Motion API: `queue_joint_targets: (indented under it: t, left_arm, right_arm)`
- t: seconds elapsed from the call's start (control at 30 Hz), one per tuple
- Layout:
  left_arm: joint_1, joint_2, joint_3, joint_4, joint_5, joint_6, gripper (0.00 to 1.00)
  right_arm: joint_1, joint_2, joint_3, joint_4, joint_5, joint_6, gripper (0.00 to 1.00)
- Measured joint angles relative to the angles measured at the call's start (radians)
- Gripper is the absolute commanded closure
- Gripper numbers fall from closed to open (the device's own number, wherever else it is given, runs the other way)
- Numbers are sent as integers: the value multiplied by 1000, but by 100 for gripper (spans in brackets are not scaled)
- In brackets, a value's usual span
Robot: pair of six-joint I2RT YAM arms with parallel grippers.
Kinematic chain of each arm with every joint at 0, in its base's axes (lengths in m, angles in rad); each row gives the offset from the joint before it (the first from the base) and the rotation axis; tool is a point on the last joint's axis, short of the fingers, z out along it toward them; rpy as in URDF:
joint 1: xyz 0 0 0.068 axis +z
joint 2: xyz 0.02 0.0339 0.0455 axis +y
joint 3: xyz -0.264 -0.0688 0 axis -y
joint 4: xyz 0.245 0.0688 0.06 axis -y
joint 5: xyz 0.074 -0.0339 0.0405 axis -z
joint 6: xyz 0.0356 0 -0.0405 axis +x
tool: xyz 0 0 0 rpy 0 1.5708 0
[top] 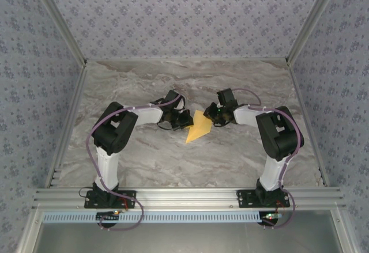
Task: Fold a paper plane with a square sheet of paper (pick it up from the middle)
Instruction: Turn over the paper at the center of the table.
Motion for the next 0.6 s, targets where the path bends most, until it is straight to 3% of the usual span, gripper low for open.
queue_joint_targets:
  t: [0.27,0.5,0.6]
  left_arm:
    - [0,0,0,0,0,1,88]
    - [7,-21,-11,-2,3,6,74]
    - [23,-52,-32,-9,3,14,65]
  right_arm:
    - [21,0,0,21,-36,0,81]
    - [40,2,-8,31,-43,0,84]
    - [41,9,-8,32,-43,-2,90]
